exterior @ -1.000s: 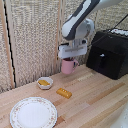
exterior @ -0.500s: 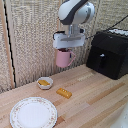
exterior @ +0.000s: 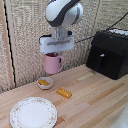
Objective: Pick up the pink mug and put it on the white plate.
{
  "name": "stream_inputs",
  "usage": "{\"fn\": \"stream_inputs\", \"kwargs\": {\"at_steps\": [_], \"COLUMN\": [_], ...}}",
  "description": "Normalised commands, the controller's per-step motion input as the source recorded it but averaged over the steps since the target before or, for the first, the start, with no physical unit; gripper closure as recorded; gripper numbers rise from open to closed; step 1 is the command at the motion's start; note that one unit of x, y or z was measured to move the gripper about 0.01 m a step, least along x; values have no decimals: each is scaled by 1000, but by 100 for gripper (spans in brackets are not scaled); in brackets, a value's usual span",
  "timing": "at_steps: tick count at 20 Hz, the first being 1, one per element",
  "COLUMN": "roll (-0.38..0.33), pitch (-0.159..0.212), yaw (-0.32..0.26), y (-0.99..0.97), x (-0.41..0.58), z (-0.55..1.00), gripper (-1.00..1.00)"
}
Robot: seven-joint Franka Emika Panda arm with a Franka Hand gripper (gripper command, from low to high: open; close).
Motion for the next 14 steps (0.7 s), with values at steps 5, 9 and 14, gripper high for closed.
{"fn": "stream_inputs", "kwargs": {"at_steps": [5,9,14], "roll": [-69,-123,-190], "pitch": [65,43,22], "yaw": [0,0,1], "y": [989,927,802], "x": [18,49,95], "z": [-192,-344,-451], "gripper": [100,100,100]}}
